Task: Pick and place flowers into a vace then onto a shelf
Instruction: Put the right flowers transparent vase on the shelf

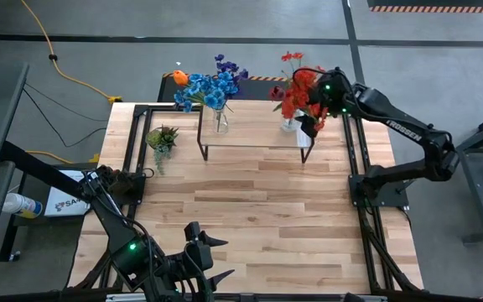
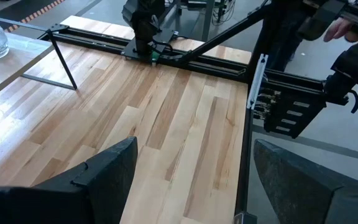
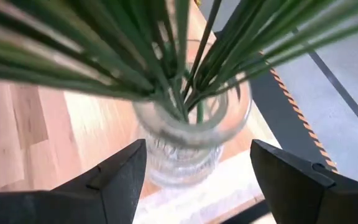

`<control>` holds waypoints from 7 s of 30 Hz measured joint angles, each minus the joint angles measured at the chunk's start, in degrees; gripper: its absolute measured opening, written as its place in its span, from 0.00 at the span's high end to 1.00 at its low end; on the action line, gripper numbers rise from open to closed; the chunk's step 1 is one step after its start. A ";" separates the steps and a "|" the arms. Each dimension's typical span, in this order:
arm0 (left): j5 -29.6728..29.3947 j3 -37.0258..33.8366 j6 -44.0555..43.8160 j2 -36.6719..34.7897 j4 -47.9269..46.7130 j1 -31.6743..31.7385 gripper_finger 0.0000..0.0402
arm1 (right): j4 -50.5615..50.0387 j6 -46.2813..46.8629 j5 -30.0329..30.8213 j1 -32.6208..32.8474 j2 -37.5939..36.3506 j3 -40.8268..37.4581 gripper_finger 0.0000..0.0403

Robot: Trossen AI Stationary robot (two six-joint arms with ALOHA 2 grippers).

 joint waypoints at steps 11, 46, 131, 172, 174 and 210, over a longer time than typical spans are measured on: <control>0.01 0.00 0.03 0.00 -0.46 0.00 0.12 | -7.19 1.16 1.25 0.00 -7.47 0.02 0.31; 0.00 0.00 0.04 0.00 -2.01 0.00 0.12 | -6.74 0.46 11.73 -0.02 -3.94 0.11 0.31; -1.38 0.02 0.04 0.02 -1.60 0.00 0.12 | -17.68 -4.59 18.52 0.10 1.31 6.73 0.31; -1.24 0.00 0.46 0.02 -1.89 0.00 0.12 | -26.65 -8.70 20.69 0.00 1.26 11.21 0.31; -1.22 0.00 0.46 0.02 -1.88 0.00 0.12 | -27.30 -8.54 19.21 -0.02 1.26 11.34 0.31; 0.05 0.00 0.46 0.02 -3.15 -0.02 0.12 | -20.31 -13.27 17.45 0.04 2.27 11.28 0.31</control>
